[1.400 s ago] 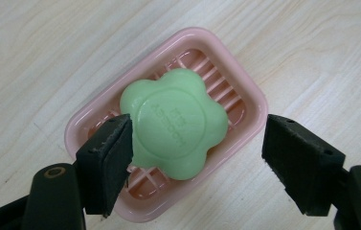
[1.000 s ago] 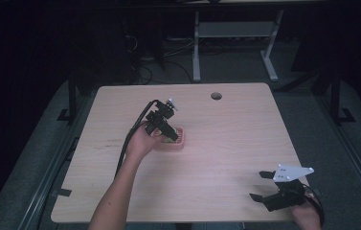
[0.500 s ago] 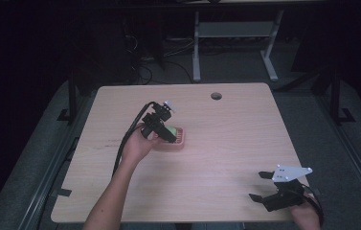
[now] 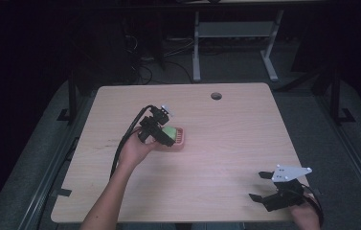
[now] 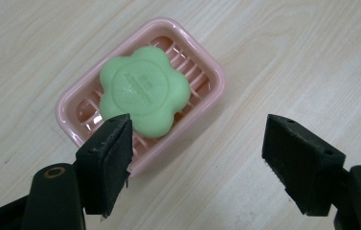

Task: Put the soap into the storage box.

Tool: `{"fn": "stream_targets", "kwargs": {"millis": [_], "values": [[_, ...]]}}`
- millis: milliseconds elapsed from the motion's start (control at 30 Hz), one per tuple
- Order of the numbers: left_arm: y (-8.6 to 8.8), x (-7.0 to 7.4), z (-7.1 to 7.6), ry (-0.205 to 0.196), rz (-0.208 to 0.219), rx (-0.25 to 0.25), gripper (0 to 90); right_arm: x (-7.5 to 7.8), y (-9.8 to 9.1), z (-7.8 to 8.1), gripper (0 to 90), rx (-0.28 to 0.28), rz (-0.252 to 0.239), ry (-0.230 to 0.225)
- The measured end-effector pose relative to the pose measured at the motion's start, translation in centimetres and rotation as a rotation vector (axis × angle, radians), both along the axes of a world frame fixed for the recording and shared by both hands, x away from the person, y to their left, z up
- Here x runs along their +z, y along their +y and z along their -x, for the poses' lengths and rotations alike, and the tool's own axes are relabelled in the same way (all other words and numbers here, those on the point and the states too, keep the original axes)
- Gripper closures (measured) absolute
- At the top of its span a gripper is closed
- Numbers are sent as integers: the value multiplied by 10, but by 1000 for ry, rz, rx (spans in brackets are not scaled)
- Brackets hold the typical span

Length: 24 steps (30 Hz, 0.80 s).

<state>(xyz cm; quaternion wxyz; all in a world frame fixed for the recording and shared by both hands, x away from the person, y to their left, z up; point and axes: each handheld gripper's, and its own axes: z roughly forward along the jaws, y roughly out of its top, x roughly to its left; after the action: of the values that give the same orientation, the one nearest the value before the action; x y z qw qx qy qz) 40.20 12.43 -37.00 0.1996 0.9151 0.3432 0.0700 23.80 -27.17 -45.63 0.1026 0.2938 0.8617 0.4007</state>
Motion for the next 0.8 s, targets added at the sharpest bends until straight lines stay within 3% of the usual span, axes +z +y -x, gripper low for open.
{"fn": "stream_targets", "kwargs": {"millis": [800], "values": [[25,-9,26,-30,23,-2,260,-3,1,-1,138,-4,11,5]]}}
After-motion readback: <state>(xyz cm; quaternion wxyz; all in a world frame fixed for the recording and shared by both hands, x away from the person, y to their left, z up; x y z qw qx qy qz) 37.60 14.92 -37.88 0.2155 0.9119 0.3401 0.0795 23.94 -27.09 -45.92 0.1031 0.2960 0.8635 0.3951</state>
